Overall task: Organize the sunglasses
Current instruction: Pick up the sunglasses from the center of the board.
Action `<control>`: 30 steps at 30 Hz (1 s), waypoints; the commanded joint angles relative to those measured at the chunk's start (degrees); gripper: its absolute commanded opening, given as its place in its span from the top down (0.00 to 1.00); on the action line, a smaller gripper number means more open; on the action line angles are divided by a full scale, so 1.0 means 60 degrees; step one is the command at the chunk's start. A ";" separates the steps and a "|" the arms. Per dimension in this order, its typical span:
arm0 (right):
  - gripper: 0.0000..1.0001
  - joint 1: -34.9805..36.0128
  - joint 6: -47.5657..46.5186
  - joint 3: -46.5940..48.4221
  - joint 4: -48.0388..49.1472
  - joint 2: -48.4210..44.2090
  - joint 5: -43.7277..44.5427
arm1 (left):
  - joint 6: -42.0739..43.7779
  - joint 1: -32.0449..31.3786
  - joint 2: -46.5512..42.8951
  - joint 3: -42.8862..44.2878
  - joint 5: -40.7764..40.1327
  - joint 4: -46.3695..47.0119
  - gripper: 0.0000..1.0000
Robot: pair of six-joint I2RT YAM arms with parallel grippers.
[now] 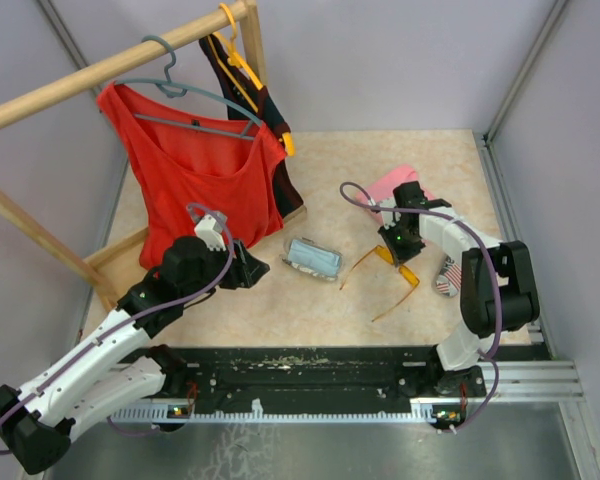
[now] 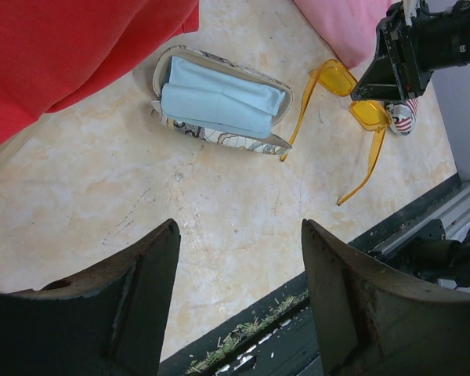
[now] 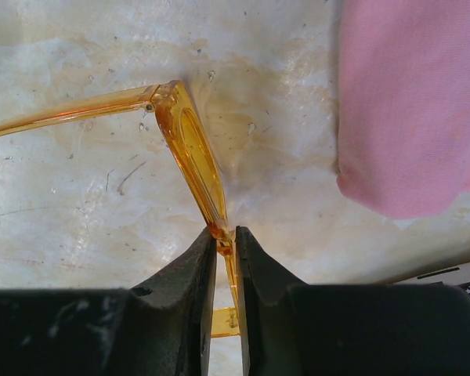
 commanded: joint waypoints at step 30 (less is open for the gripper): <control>0.83 -0.0059 -0.0044 0.0361 -0.0016 0.0256 -0.0199 | 0.0170 0.0059 -0.0229 0.0211 -0.0185 -0.0032 0.30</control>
